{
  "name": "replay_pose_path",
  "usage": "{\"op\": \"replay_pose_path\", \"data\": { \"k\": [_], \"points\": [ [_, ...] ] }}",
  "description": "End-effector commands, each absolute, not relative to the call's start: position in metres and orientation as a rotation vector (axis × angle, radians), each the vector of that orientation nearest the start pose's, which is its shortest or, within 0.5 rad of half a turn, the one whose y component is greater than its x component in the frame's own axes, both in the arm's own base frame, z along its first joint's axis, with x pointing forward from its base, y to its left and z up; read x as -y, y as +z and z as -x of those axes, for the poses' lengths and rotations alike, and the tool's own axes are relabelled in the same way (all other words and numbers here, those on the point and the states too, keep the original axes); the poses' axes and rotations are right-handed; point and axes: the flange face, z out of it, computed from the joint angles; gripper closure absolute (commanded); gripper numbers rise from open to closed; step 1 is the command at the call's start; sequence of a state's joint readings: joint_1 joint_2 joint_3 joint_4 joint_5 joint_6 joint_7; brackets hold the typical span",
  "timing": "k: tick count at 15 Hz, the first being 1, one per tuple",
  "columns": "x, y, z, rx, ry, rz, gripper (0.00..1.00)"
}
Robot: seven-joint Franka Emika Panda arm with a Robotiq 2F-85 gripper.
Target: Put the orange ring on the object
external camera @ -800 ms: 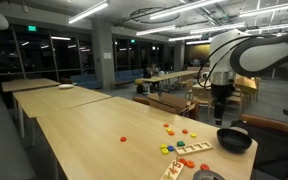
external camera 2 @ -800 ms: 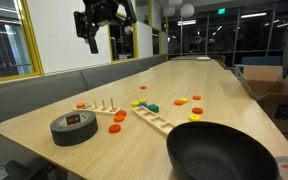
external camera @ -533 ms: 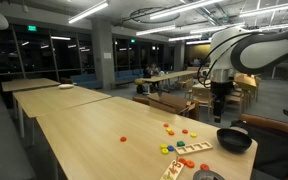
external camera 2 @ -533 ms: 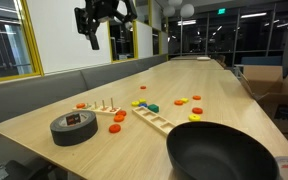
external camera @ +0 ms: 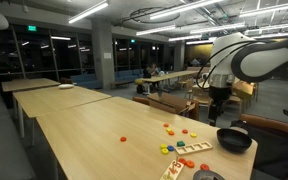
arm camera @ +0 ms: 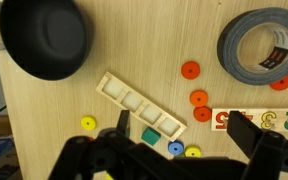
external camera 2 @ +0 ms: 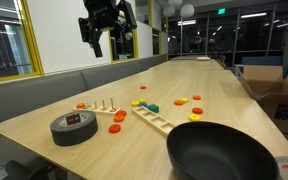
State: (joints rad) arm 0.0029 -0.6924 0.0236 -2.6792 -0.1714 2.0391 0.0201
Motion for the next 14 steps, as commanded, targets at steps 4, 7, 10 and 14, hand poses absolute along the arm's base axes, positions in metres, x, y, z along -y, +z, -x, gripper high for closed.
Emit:
{"op": "replay_pose_path", "data": {
  "k": [4, 7, 10, 14],
  "points": [
    [0.026, 0.411, -0.360, -0.311, -0.323, 3.232, 0.00],
    [0.050, 0.392, -0.372, -0.448, -0.355, 3.202, 0.00],
    [0.073, 0.376, -0.385, -0.582, -0.359, 3.162, 0.00],
    [0.098, 0.350, -0.404, -0.763, -0.312, 3.102, 0.00]
  ]
}}
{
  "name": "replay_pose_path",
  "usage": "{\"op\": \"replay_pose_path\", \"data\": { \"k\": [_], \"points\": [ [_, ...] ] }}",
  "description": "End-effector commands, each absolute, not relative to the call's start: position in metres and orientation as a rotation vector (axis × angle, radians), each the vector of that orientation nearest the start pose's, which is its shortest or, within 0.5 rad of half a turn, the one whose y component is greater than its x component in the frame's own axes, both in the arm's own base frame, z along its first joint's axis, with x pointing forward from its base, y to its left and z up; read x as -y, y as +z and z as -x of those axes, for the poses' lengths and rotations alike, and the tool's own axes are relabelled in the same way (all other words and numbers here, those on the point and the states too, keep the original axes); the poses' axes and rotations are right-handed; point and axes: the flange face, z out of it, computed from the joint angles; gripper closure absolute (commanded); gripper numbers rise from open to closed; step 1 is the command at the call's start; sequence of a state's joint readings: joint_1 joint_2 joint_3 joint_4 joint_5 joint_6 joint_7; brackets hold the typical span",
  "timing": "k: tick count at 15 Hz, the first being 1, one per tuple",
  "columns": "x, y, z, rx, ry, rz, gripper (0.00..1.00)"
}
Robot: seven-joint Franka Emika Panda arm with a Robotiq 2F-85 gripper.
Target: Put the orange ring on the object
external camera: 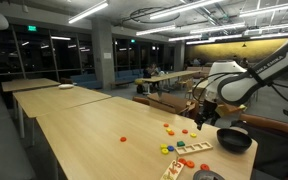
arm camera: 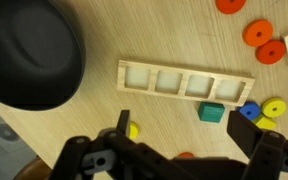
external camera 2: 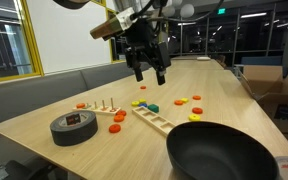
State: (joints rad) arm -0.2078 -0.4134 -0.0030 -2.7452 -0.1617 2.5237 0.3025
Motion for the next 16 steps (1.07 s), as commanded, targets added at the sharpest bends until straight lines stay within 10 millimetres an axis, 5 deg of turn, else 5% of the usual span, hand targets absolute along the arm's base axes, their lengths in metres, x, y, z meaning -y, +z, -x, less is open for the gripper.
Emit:
{"op": "replay_pose_path", "data": {
  "k": [1, 16],
  "points": [
    [0.102, 0.349, -0.405, -0.796, -0.302, 3.087, 0.00],
    [0.164, 0.289, -0.472, -1.279, -0.105, 2.850, 0.00]
  ]
}}
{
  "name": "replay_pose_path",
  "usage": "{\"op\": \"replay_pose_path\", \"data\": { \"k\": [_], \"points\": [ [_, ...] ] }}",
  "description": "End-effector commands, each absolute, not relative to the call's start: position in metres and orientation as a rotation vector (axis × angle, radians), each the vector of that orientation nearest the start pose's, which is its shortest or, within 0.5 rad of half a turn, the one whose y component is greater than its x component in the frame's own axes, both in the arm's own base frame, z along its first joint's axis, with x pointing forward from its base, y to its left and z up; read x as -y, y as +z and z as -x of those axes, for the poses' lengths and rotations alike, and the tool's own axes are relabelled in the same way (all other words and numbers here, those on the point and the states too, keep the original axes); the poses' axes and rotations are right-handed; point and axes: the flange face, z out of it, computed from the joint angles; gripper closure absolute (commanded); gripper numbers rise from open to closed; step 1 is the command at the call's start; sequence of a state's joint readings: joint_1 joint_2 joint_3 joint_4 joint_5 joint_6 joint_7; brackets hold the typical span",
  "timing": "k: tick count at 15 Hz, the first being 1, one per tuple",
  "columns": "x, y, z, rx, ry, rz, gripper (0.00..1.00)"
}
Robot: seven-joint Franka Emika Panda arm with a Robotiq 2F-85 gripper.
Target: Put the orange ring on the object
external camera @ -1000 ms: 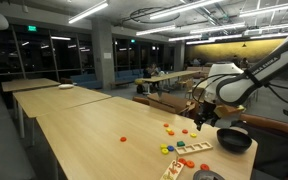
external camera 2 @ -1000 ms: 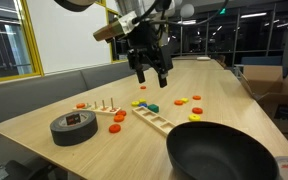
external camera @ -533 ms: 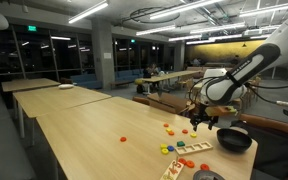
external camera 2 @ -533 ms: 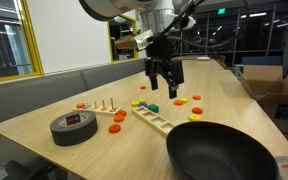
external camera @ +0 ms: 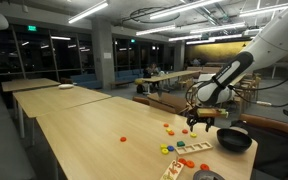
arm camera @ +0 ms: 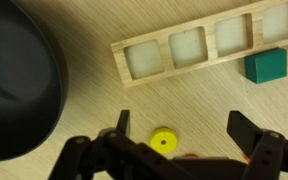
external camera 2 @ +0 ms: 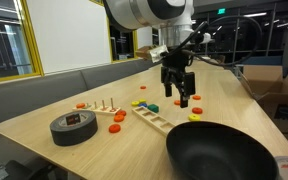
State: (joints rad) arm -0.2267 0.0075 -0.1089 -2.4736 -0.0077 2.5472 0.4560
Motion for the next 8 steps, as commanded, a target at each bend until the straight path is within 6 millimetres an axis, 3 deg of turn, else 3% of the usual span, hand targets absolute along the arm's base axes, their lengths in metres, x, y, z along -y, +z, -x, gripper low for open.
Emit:
{"op": "replay_pose_path", "data": {
  "k": [1, 3, 5, 8],
  "points": [
    [0.165, 0.285, -0.475, -1.294, -0.095, 2.841, 0.00],
    [0.168, 0.278, -0.481, -1.333, -0.078, 2.813, 0.00],
    [0.178, 0.254, -0.504, -1.380, -0.061, 2.785, 0.00],
    [0.195, 0.233, -0.523, -1.450, -0.037, 2.743, 0.00]
  ]
}}
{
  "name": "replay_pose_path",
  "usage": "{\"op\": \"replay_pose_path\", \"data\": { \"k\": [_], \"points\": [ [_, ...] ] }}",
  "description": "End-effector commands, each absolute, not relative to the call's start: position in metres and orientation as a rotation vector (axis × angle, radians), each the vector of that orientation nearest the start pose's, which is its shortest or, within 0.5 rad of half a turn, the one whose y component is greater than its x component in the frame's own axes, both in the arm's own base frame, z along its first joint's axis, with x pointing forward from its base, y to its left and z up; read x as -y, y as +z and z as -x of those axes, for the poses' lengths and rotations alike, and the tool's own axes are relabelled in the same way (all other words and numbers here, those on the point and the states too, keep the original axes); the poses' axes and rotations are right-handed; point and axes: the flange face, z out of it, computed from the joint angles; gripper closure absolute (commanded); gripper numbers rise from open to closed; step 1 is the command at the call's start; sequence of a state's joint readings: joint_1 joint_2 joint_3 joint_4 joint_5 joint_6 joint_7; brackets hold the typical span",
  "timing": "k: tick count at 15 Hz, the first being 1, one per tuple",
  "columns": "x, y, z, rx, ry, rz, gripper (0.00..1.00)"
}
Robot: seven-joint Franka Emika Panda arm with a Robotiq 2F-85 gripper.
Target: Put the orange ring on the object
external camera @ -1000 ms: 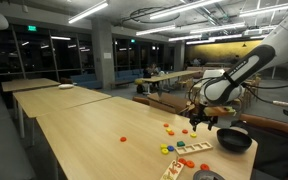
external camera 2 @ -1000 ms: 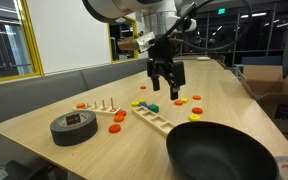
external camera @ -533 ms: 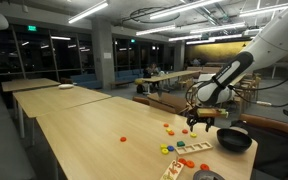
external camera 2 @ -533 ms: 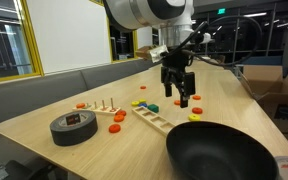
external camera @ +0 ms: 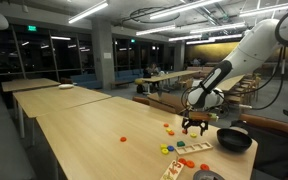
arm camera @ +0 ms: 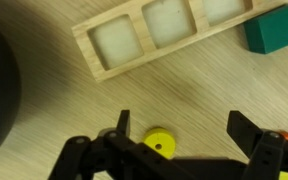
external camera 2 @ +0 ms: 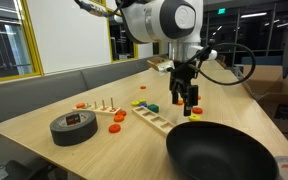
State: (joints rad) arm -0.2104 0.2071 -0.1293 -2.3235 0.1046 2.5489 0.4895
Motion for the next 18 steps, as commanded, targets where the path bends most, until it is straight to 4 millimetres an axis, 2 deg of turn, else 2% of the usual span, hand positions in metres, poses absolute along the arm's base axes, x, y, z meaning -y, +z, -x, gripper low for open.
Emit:
{"op": "replay_pose_path", "data": {
  "k": [1, 5, 18],
  "points": [
    [0.201, 0.227, -0.529, -1.470, -0.026, 2.731, 0.00],
    [0.225, 0.207, -0.547, -1.549, -0.016, 2.680, 0.00],
    [0.229, 0.225, -0.566, -1.554, -0.088, 2.663, 0.00]
  ]
}}
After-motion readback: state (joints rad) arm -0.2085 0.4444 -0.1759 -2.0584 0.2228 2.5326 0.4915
